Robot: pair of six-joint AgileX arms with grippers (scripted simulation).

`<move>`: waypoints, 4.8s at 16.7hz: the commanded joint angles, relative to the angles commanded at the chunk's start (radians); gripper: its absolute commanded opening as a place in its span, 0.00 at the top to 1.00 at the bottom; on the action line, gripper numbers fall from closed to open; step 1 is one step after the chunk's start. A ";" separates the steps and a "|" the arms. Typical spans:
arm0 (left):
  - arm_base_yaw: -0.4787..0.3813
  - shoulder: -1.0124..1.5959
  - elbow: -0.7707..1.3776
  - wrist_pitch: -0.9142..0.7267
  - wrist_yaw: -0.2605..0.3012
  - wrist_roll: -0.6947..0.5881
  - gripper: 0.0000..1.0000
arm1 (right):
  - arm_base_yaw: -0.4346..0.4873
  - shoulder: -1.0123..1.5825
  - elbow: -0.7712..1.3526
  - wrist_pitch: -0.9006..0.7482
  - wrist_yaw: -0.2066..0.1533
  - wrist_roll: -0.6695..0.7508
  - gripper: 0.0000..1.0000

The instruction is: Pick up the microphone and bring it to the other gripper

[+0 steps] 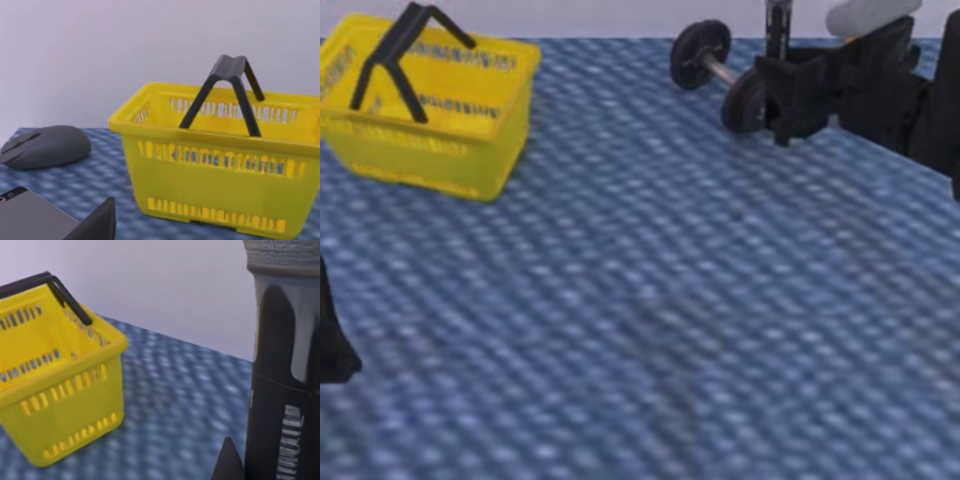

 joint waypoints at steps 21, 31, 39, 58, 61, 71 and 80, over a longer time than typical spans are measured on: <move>0.000 0.000 0.000 0.000 0.000 0.000 0.00 | 0.315 -0.178 -0.089 0.179 0.232 -0.036 1.00; 0.000 0.000 0.000 0.000 0.000 0.000 0.00 | 0.327 -0.184 -0.091 0.180 0.244 -0.036 1.00; -0.076 0.226 0.158 0.097 0.149 0.008 0.00 | 0.327 -0.184 -0.091 0.180 0.244 -0.036 1.00; -0.336 1.220 0.757 0.465 0.686 0.050 0.00 | 0.327 -0.184 -0.091 0.180 0.244 -0.036 1.00; -0.343 1.233 0.768 0.467 0.676 0.050 0.00 | 0.327 -0.184 -0.091 0.180 0.244 -0.036 1.00; -0.528 1.558 1.034 0.528 0.498 0.052 0.00 | 0.327 -0.184 -0.091 0.180 0.244 -0.036 1.00; -0.529 1.559 1.034 0.528 0.498 0.052 0.38 | 0.327 -0.184 -0.091 0.180 0.244 -0.036 1.00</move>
